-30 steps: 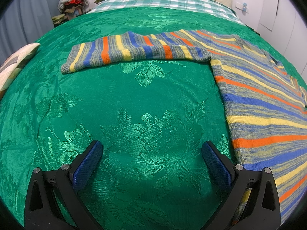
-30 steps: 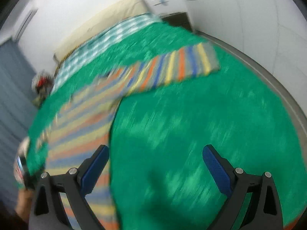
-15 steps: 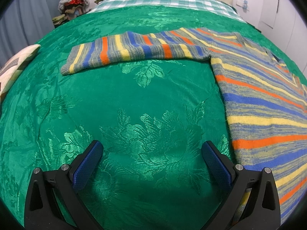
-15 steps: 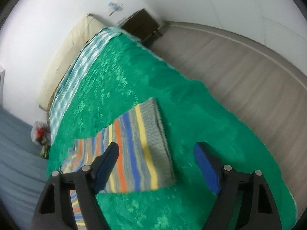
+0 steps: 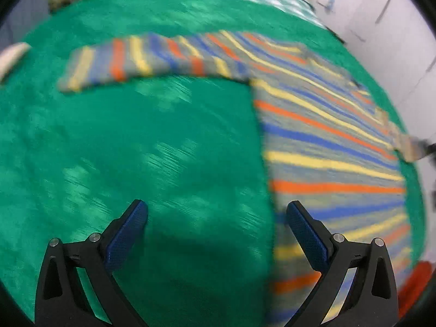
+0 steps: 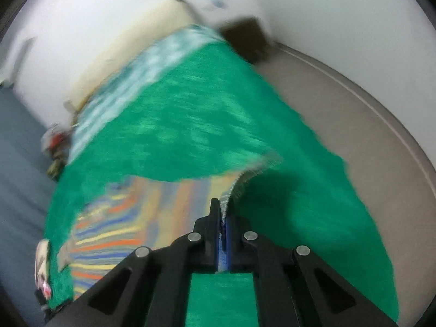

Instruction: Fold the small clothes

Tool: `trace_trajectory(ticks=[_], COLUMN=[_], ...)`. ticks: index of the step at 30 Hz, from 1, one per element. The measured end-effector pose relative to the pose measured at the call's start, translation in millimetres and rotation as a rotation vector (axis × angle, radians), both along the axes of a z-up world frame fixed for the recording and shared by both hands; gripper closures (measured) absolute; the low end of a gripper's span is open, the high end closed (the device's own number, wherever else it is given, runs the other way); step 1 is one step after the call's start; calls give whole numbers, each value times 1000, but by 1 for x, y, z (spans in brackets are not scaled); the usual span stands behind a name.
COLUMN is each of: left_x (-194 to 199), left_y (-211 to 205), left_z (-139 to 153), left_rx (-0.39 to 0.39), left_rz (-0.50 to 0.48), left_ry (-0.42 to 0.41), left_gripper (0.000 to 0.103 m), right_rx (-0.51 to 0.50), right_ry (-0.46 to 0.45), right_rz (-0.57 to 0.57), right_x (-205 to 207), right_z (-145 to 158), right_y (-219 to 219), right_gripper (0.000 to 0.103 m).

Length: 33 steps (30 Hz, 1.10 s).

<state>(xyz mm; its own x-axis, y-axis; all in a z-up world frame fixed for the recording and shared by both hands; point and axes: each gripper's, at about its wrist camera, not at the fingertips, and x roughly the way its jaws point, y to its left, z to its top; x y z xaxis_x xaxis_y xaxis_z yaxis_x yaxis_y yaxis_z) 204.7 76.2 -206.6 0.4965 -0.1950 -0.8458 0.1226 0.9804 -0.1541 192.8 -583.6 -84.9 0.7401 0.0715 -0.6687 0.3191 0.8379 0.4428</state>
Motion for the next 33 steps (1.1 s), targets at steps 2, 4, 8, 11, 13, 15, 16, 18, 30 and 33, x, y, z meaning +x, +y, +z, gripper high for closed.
trace_trajectory(ticks=[2,4,8,11,13,15,16,18,30,33], left_x=[2,10,33,39,38,38,40,39,37,37], left_y=[7,14,19,23,26,23,22,19,19,19], left_z=[11,17,-1,-22,-23,-23,-24,-24,-23,-23], left_rx=[59,88,144,140,133,157,170,195,184,184], left_rz=[79,128,137,125,125,124,123,122,124,124], left_ry=[-90,-139,-146,-105,-103,-100,-98,-103,-103,-103], left_gripper=[1,1,1,0,0,0,0,0,0,0], right_rx=[26,47,122,157,180,141,125,77,-435,-391], right_ry=[-64,-106,-138,-113,-53,-41,-34,-8,164,124], right_rz=[109,234,410,470,481,464,456,439,180,119], right_x=[15,36,87,120,135,132,128,112,-64,-82], right_z=[28,50,58,37,16,5,0,-8,-101,-103], right_y=[39,85,177,225,242,249,248,245,164,148], right_gripper=[100,100,100,92,38,32,32,32,29,27])
